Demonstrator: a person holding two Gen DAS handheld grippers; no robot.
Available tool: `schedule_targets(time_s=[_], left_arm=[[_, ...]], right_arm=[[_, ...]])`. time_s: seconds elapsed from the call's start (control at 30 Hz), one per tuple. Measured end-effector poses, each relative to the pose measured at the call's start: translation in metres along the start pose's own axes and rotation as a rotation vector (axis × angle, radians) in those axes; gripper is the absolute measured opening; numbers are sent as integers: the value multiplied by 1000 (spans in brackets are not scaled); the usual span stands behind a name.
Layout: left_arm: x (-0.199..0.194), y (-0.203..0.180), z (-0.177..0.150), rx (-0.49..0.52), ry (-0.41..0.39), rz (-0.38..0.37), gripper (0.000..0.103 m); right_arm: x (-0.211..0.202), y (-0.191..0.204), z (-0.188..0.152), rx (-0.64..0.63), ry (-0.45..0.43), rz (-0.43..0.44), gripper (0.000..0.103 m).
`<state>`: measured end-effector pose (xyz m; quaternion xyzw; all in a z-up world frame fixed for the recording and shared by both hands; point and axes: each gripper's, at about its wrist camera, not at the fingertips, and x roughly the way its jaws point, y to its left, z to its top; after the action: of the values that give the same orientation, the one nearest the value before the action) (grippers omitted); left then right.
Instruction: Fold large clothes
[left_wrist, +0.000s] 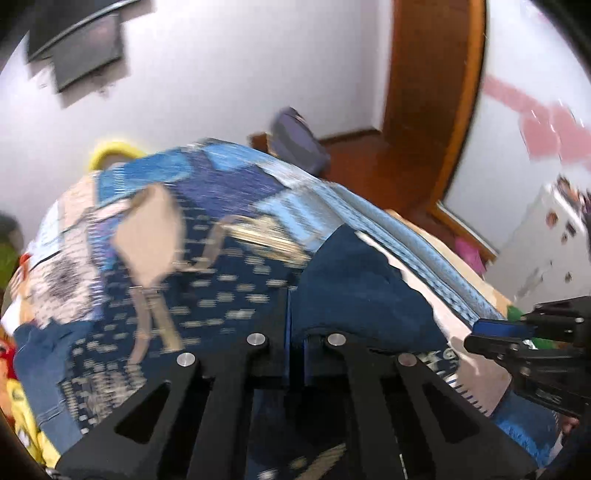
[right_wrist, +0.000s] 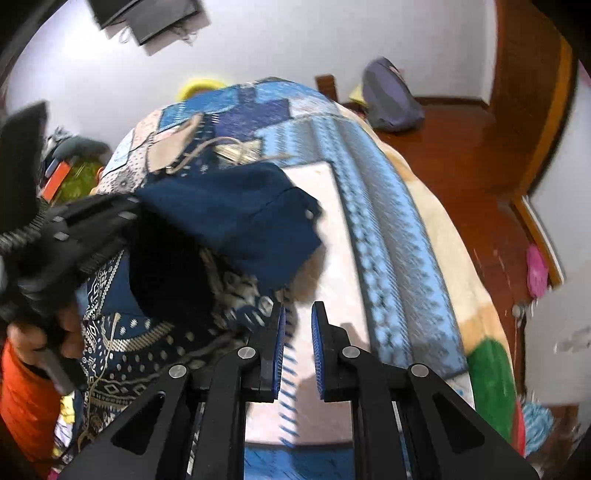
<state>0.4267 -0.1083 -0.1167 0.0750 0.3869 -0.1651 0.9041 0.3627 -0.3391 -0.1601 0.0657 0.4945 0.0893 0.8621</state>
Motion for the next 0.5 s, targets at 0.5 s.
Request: schedule_targets(time_s=[0.5], left_arm=[[3,147,-144,-273,233,80,15]], right_arm=[[74,55,-7,-336,39,-287,10]])
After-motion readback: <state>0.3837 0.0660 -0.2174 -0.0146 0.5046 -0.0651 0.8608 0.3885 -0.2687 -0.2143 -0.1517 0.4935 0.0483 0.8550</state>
